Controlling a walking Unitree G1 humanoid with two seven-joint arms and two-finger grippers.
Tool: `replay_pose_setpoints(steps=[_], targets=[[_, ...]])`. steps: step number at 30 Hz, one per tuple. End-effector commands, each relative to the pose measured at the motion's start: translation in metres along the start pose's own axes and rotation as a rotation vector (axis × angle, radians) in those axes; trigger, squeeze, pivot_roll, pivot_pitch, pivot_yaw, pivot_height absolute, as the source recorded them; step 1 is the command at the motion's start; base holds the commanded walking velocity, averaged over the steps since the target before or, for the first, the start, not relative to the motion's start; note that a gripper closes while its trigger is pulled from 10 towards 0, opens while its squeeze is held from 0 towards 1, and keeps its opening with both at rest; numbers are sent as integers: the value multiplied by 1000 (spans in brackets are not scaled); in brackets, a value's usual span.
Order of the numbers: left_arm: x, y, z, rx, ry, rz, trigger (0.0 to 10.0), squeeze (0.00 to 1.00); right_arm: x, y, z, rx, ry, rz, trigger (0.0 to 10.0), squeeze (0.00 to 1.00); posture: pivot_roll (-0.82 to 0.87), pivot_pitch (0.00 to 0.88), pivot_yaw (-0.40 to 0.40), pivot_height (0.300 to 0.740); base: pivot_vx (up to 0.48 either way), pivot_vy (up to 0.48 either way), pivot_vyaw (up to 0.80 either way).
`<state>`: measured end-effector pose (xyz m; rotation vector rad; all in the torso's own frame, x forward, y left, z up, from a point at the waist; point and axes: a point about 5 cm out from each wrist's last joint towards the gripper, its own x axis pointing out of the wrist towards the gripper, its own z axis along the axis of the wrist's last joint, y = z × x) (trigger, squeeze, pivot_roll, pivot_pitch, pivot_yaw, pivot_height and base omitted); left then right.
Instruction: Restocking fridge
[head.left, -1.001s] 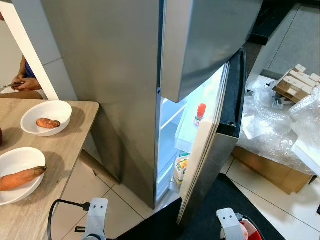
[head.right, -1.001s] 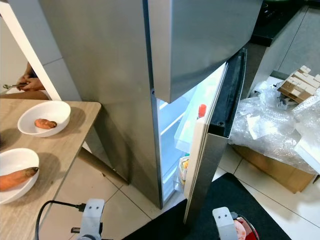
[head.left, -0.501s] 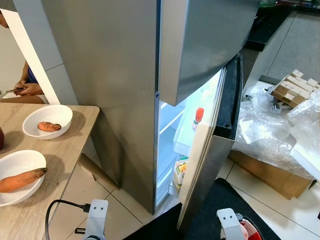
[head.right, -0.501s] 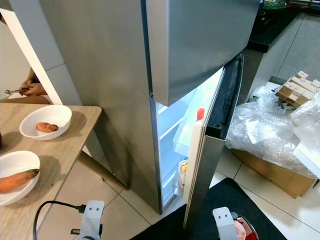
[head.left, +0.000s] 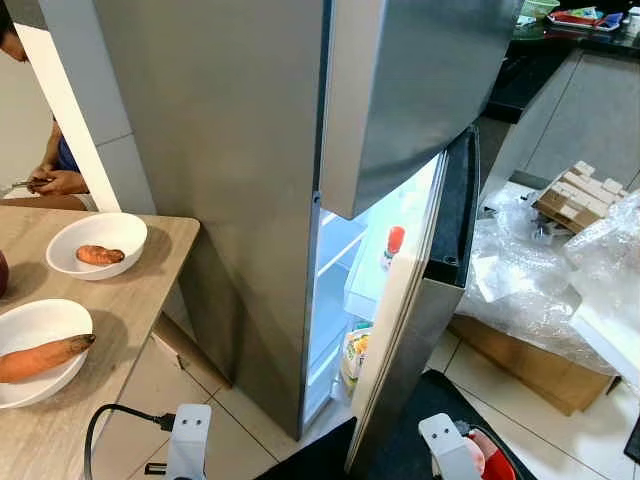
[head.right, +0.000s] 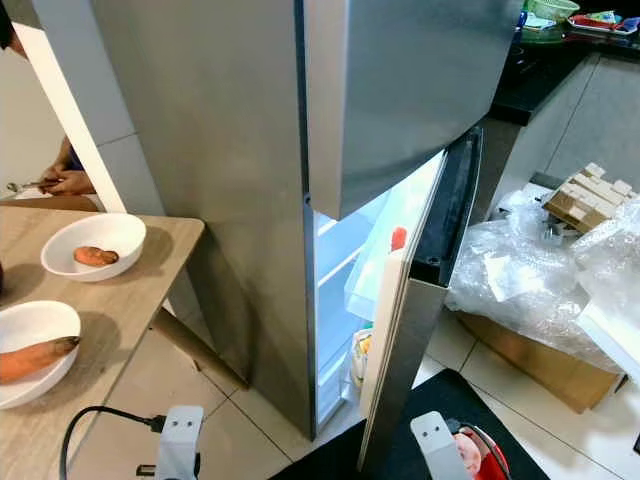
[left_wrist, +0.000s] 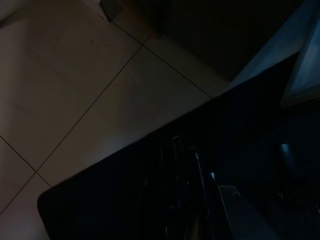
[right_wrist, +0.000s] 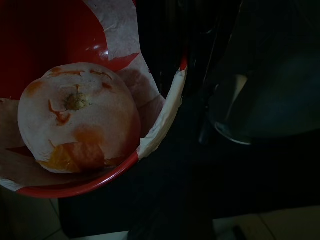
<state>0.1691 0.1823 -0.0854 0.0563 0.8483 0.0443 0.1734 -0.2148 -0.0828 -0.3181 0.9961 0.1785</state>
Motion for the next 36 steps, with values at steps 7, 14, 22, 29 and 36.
replay_pose_setpoints(steps=[7, 14, 22, 29, 36], targets=[[-1, -4, -2, -2, -4, -16, 10000, 0, 0, -4, 5, -17, -18, -7, 10000, 0, -122, 24, -57, 700, 0, 0, 0], [0, -5, 0, 14, -5, -41, 10000, 0, -1, -3, 1, -9, -12, -10, 10000, 0, -130, 28, -47, 700, -285, 0, 0], [0, -10, 0, 20, -5, -62, 10000, 0, -1, -4, -1, -12, -8, -11, 10000, 0, -134, 29, -46, 700, -331, 0, 0], [1, -10, 3, 7, -12, -61, 10000, 0, -1, -6, 1, -20, -11, -12, 10000, 0, -132, 30, -50, 700, -346, 0, 0], [2, -11, 5, 1, -17, -62, 10000, 0, -1, -6, 2, -26, -13, -10, 10000, 0, -134, 30, -50, 700, -321, 0, 0]])
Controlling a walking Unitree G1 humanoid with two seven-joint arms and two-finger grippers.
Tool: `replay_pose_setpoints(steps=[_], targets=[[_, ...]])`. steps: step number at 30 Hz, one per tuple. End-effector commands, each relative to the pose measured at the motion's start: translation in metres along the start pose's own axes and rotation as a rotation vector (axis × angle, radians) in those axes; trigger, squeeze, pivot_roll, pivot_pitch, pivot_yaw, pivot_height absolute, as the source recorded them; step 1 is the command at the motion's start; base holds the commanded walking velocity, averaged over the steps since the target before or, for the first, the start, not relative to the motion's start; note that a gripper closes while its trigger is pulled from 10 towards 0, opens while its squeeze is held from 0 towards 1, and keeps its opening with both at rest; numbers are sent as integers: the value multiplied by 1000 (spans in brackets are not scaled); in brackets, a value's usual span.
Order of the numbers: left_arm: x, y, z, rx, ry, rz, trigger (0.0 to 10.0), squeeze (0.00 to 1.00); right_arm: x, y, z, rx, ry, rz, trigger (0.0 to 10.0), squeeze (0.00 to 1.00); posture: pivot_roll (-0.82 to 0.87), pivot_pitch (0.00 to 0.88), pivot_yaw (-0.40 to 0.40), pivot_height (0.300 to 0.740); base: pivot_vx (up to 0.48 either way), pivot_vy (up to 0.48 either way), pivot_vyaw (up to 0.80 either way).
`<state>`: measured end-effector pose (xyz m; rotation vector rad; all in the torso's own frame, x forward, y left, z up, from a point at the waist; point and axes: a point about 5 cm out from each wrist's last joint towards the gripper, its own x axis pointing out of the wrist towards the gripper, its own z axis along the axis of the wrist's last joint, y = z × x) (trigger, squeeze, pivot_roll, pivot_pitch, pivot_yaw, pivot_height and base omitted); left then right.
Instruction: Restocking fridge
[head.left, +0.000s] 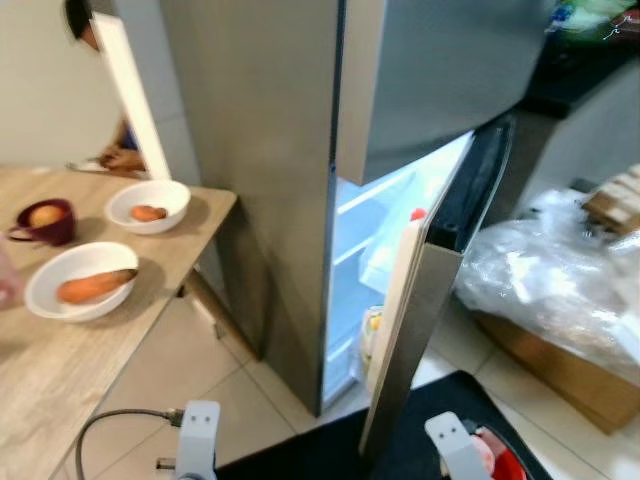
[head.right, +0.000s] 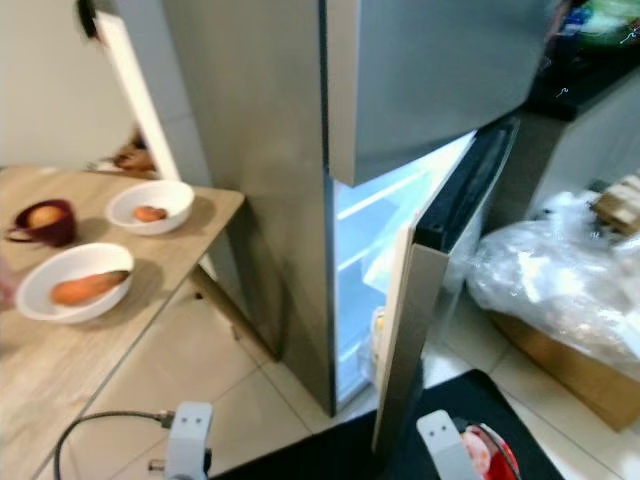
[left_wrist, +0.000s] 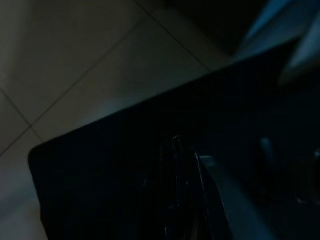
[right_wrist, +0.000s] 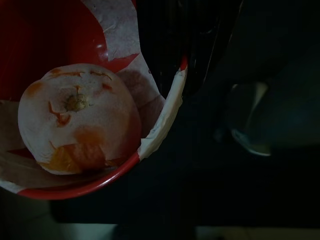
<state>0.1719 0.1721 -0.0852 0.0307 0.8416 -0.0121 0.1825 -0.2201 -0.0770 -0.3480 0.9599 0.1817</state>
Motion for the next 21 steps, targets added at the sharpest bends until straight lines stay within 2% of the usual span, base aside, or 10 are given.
replay_pose_setpoints(steps=[1, 17, 21], targets=[[1, 0, 3, 0, -9, -2, 10000, 0, -1, 3, -5, -4, 18, 9, 10000, 0, -135, 30, -50, 700, 0, 0, 0], [2, 0, 6, 22, -2, -20, 10000, 0, 0, 4, -3, 6, 8, 6, 10000, 0, -151, 45, -35, 700, 0, 0, 0], [2, 0, 7, 23, -4, -23, 10000, 0, 0, 5, -4, 7, 8, 7, 10000, 0, -151, 45, -34, 700, 0, 0, -611]])
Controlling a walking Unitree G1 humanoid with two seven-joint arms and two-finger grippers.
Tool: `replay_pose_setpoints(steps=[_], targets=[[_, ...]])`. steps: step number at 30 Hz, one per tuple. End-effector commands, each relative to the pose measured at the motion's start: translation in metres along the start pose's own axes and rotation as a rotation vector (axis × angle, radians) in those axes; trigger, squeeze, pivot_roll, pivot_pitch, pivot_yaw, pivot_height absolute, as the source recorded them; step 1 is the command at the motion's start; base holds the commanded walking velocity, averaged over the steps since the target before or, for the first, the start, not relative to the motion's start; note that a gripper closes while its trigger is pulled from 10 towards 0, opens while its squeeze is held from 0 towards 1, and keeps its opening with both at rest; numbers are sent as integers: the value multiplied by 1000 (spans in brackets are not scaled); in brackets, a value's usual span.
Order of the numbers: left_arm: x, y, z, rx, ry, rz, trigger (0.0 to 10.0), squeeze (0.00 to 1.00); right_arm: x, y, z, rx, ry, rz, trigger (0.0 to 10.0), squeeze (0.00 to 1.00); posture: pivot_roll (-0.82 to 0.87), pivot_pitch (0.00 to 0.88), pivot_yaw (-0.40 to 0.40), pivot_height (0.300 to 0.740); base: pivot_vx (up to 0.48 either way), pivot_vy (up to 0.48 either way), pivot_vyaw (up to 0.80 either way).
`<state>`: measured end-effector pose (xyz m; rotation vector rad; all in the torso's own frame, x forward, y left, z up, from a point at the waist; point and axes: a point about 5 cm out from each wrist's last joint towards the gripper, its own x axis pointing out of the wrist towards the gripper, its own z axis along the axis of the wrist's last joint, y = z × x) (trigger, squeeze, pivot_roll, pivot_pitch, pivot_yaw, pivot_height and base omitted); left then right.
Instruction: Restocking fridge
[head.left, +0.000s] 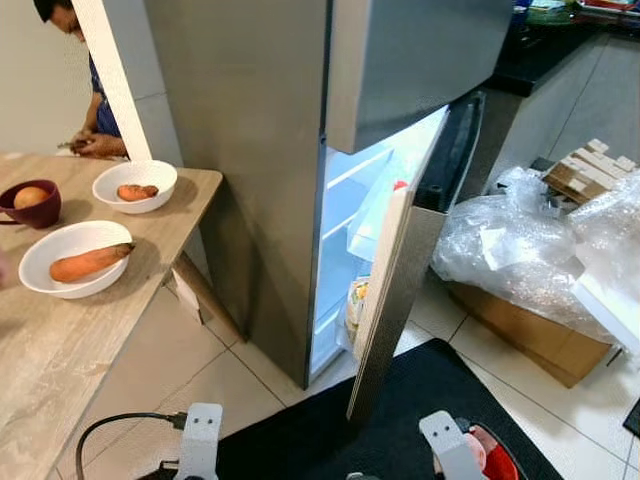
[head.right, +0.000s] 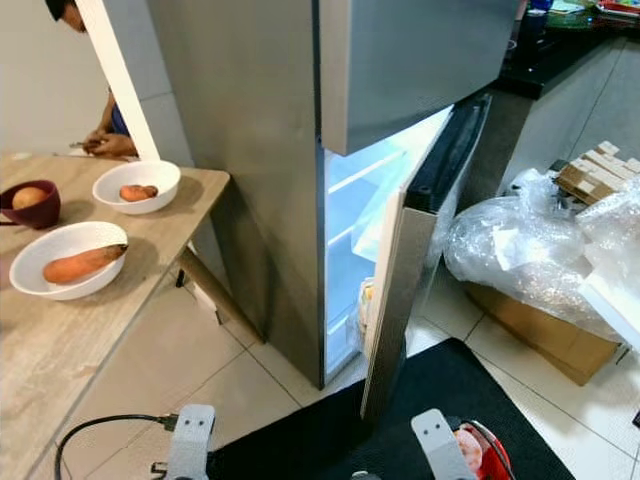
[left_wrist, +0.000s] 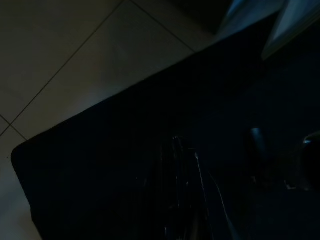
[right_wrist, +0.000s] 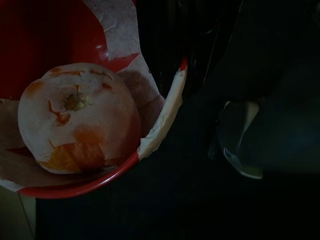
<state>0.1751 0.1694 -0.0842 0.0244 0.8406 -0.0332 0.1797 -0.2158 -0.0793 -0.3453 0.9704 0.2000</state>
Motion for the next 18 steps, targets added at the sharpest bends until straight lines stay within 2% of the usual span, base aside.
replay_pose_setpoints(steps=[1, 18], targets=[[1, 3, 4, 20, -3, -2, 10000, 0, -1, -1, -2, 13, 0, -12, 10000, 0, -151, 45, -34, 700, 0, 0, -681], [1, 3, 4, 38, -10, -7, 10000, 0, 0, 3, -3, 24, -2, -10, 10000, 0, -149, 52, -24, 700, 0, 0, -788]])
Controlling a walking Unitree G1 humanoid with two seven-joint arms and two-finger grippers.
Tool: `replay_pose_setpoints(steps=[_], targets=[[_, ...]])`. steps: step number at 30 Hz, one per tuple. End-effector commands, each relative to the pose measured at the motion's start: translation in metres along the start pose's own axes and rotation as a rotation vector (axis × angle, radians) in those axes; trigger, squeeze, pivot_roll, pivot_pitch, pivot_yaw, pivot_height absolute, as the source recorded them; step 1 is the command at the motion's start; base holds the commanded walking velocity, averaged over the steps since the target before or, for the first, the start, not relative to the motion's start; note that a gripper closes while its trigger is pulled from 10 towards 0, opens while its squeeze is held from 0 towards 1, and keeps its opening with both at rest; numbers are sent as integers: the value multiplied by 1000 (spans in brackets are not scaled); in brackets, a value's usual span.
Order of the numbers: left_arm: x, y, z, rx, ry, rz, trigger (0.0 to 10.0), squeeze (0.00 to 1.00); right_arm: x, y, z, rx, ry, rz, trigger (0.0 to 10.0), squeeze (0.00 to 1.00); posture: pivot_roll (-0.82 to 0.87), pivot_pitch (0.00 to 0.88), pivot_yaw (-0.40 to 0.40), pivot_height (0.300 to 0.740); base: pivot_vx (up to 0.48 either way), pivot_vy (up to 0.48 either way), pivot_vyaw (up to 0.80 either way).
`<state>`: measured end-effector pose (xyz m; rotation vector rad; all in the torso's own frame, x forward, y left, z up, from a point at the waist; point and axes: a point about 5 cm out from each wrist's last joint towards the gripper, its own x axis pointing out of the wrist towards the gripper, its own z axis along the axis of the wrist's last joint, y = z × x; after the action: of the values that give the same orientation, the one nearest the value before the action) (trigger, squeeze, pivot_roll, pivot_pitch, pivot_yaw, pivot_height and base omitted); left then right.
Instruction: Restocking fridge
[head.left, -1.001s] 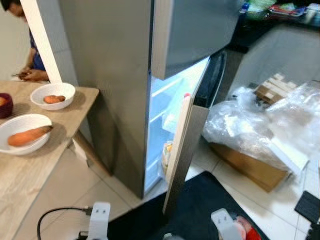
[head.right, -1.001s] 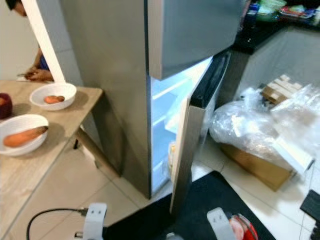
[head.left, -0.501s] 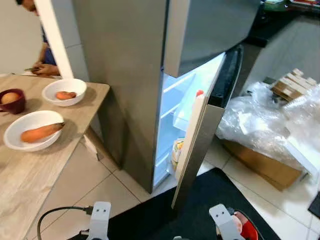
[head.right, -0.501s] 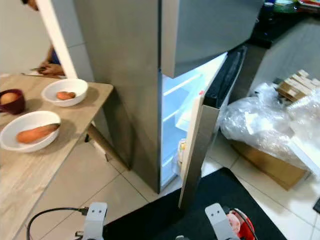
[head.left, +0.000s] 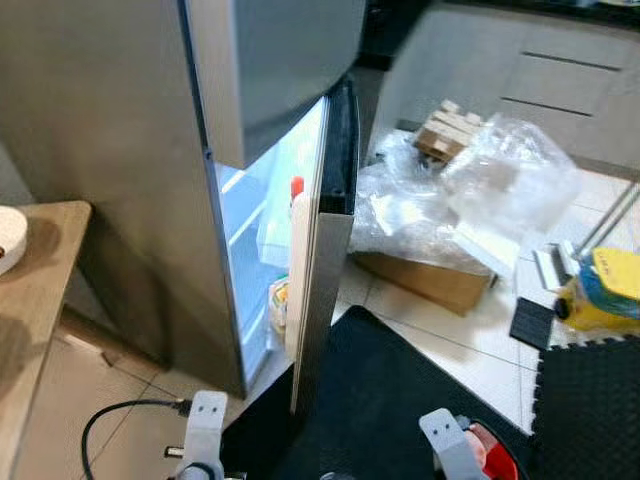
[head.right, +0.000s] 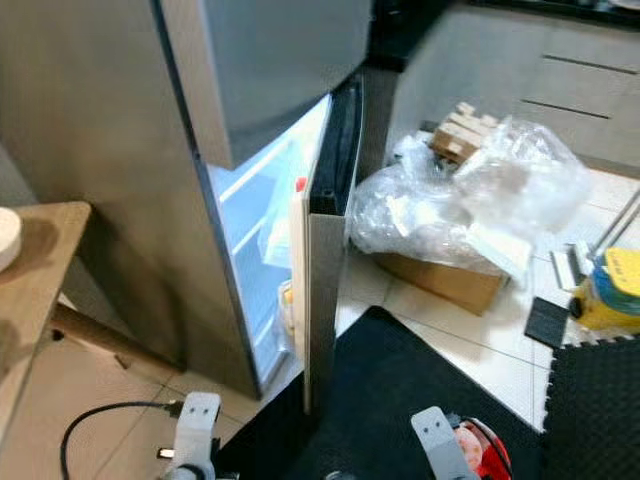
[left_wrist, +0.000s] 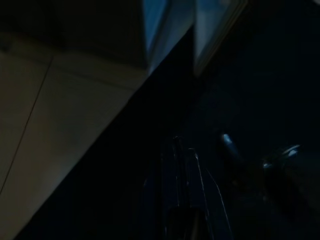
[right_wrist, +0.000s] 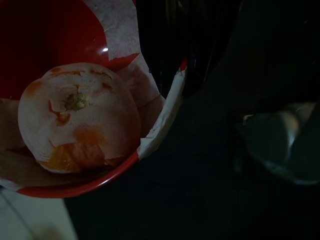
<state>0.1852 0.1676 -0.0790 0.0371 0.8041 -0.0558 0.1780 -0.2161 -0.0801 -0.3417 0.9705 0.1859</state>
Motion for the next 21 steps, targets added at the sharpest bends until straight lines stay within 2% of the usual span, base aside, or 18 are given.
replay_pose_setpoints(steps=[1, 9, 21], targets=[[-2, 4, -7, 18, 25, 7, 10000, 0, 0, 3, -1, 15, -3, 0, 10000, 0, -150, 51, -23, 700, 0, 0, -788], [-2, 4, -3, 25, 3, 5, 10000, 0, -1, 2, -3, 22, -2, -4, 10000, 0, -151, 55, -20, 700, 0, 0, -788], [-1, 6, 3, 17, -43, 36, 10000, 0, 1, 7, 3, -1, -34, 26, 10000, 0, -117, 63, -49, 700, 0, 0, 0]])
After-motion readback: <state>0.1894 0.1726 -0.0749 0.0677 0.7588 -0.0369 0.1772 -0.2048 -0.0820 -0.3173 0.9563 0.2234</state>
